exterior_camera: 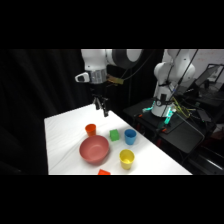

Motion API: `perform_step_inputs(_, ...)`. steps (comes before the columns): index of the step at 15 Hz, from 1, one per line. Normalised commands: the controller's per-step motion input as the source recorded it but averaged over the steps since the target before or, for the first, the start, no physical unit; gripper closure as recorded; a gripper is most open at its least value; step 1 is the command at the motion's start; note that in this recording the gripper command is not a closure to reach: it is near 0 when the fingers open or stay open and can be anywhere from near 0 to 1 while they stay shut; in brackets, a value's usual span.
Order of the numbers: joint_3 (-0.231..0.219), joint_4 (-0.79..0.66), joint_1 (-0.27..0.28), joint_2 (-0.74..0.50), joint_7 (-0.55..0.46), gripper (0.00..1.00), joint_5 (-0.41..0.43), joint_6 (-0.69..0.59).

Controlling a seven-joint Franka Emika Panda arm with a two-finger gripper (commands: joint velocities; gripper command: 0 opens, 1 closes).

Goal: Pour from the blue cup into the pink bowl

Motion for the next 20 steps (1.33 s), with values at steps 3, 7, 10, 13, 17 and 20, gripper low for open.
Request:
perform_step_inputs(3,0.029,-0.06,-0.008,-0.06,0.07,0.00,-0.059,0.02)
perform_step_inputs(7,0.040,-0.39,0.035,-0.37,0.25,0.00,-0.192,0.15)
perform_step_inputs(10,0.065,-0.54,0.049,-0.52,0.31,0.00,-0.101,0.17)
perform_step_inputs(13,0.089,-0.55,0.059,-0.54,0.21,0.00,0.031,0.21)
perform_step_inputs(17,0.072,-0.49,0.085,-0.46,0.03,0.00,0.239,0.30)
perform_step_inputs(20,0.052,-0.43,0.131,-0.28,-0.12,0.00,0.412,0.43)
